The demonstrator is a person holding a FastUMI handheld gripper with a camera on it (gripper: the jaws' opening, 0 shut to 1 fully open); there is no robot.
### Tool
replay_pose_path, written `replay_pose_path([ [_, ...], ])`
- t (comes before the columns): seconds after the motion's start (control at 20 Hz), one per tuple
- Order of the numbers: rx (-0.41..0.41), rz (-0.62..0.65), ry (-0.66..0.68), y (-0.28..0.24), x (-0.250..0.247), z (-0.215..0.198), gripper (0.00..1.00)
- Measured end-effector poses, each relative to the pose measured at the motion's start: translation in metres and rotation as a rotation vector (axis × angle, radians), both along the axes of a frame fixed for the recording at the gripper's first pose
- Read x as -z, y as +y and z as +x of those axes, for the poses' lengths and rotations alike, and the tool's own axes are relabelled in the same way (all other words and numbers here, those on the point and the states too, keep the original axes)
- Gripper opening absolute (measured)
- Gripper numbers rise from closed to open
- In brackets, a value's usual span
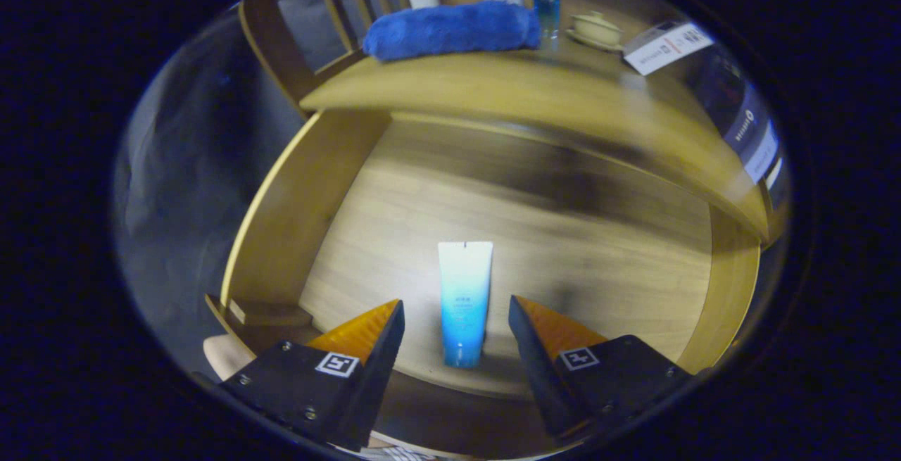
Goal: Pull open the drawer, take out the items inside it, and place them on the countertop above the cabinet.
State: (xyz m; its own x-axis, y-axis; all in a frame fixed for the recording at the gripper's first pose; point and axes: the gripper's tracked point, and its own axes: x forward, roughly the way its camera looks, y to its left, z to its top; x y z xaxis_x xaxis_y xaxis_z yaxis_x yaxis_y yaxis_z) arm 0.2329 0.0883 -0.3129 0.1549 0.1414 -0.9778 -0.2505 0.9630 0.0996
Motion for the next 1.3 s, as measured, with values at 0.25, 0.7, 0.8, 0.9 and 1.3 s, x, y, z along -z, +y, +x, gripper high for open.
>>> replay_pose_path([
  [0.25, -0.075, -0.099, 0.050, -0.001, 0.028, -0.007, 0.88],
  [0.7, -0.105, -0.037, -0.008, -0.001, 0.008, -0.002, 0.44],
  [0.8, -0.086, 0.026, -0.032, 0.004, -0.010, 0.001, 0.44],
  [0.9, -0.067, 0.078, -0.060, 0.006, -0.033, 0.006, 0.44],
  [1.3, 0.138, 0.135, -0.326, -0.028, -0.110, 0.092, 0.44],
])
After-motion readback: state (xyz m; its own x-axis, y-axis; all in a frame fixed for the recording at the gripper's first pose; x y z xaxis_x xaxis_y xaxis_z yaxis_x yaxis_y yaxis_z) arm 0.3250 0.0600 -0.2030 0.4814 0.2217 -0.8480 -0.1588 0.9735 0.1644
